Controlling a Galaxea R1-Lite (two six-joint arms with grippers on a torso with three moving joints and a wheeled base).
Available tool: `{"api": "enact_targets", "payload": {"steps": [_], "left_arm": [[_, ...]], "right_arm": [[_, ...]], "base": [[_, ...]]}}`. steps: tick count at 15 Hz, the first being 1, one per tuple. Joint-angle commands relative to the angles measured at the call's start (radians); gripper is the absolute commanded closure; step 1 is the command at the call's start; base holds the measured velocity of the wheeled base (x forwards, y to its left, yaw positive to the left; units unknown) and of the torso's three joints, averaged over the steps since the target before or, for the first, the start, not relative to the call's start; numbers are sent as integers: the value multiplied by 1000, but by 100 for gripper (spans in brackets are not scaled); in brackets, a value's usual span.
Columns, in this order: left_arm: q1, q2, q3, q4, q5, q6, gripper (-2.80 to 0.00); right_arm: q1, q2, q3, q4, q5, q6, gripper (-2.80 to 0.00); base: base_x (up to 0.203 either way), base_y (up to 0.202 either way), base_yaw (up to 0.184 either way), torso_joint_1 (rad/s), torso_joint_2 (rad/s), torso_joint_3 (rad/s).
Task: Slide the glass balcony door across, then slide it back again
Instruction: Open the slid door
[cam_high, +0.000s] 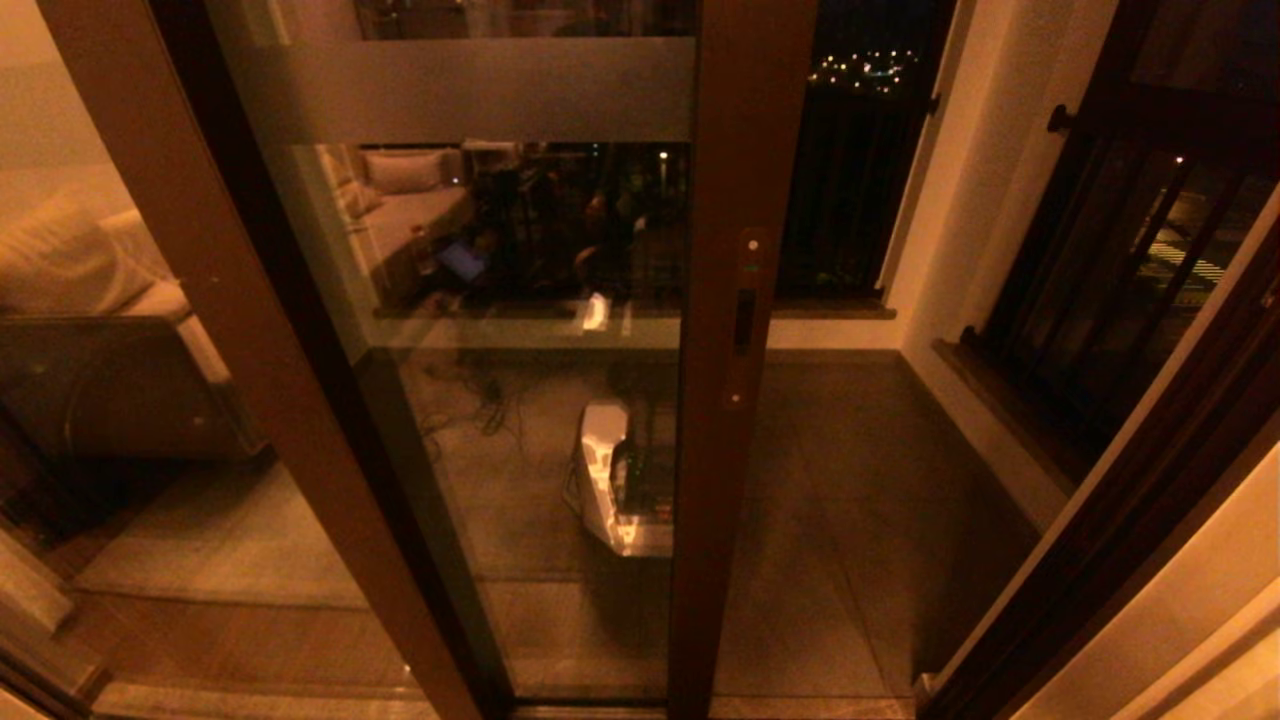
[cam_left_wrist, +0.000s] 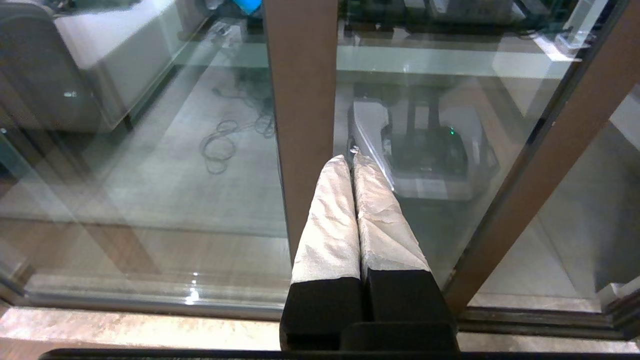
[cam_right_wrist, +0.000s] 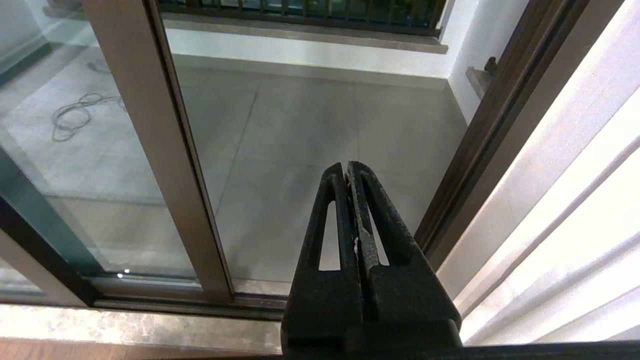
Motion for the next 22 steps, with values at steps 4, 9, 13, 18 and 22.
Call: {"api": "enact_targets", "payload": {"steps": [4,9,13,18,22], "left_arm": [[0,1,0,3,0,4,0],[1,28,-67,43,-27,156,0],[1,232,-306,54,-38,158,0],[8,678,-498,-204,-55,137,0],[-123,996,-807,-323,-43,122,0]], "right_arm": [[0,1,2,4,1,-1,0],[0,1,2,4,1,-1,0],[0,1,2,4,1,-1,0],[0,1,2,4,1,-1,0],[0,1,2,4,1,-1,0]], "base": [[0,0,0,0,0,0],[0,0,0,0,0,0],[0,0,0,0,0,0],[0,0,0,0,0,0],[0,0,0,0,0,0]]}}
